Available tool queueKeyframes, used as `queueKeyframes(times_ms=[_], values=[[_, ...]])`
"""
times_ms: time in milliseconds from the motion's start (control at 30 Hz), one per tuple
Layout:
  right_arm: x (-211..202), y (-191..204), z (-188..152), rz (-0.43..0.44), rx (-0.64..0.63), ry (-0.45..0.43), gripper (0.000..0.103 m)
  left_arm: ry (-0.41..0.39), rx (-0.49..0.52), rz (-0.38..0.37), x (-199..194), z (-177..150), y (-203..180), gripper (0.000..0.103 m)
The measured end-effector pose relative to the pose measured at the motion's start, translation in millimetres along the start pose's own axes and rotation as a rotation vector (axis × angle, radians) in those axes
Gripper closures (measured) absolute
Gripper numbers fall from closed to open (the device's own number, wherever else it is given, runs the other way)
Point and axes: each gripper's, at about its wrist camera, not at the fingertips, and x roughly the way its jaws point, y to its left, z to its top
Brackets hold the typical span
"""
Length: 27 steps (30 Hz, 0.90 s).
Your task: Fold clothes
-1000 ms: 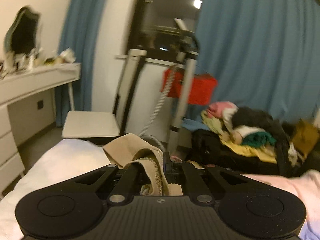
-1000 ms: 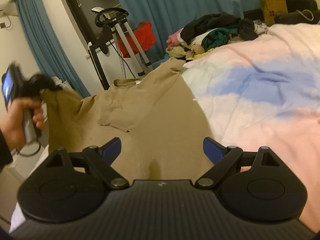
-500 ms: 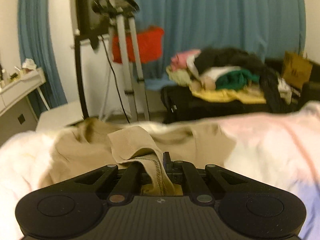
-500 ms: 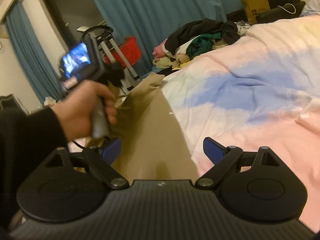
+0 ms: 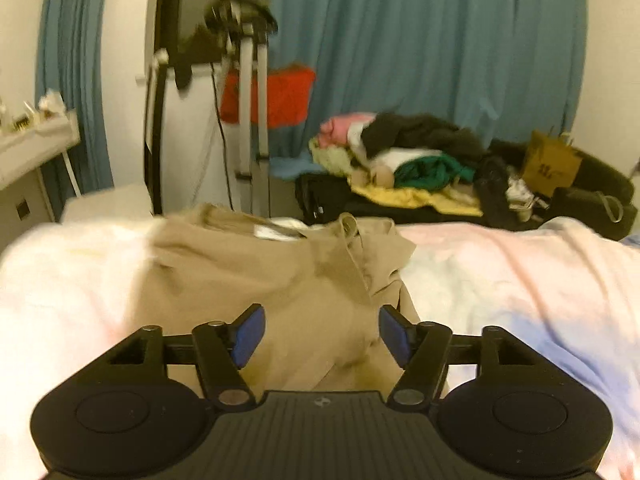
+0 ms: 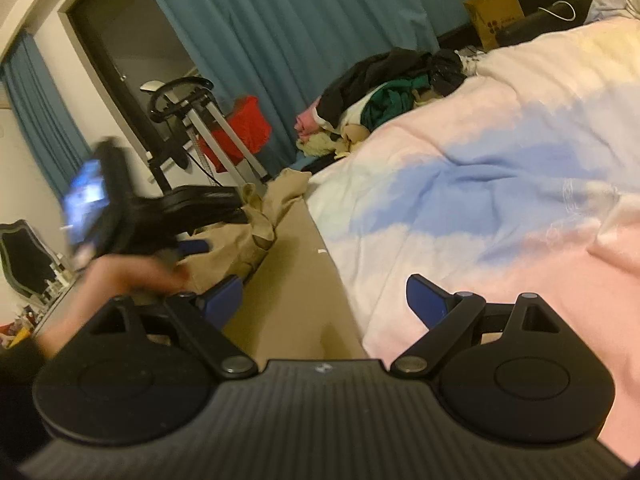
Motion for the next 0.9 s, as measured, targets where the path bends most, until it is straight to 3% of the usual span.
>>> queueKeyframes(times_ms=[233, 433, 533, 567, 600, 700, 900], values=[[-28, 16, -6, 0.03, -0.073, -0.014, 0.013, 0.02, -0.044, -0.012, -146, -47, 64, 0.031], [-56, 46, -30, 0.218, -0.197, 0.115, 0.013, 0.029, -0.121, 0.004, -226, -81, 136, 0.028], [-67, 66, -46, 0.308, -0.274, 0.19, 0.014, 0.055, -0.113, -0.009, -244, -93, 161, 0.028], [-69, 73, -53, 0.336, -0.299, 0.22, 0.022, 0.052, -0.105, -0.011, -249, -96, 166, 0.027], [-72, 81, -59, 0.362, -0.32, 0.252, 0.024, 0.045, -0.105, -0.021, -252, -99, 171, 0.027], [-77, 111, -78, 0.445, -0.38, 0.338, 0.024, 0.017, -0.15, -0.059, -260, -103, 190, 0.026], [-75, 183, -119, 0.587, -0.47, 0.497, 0.033, -0.032, -0.251, -0.045, -272, -111, 238, 0.024]])
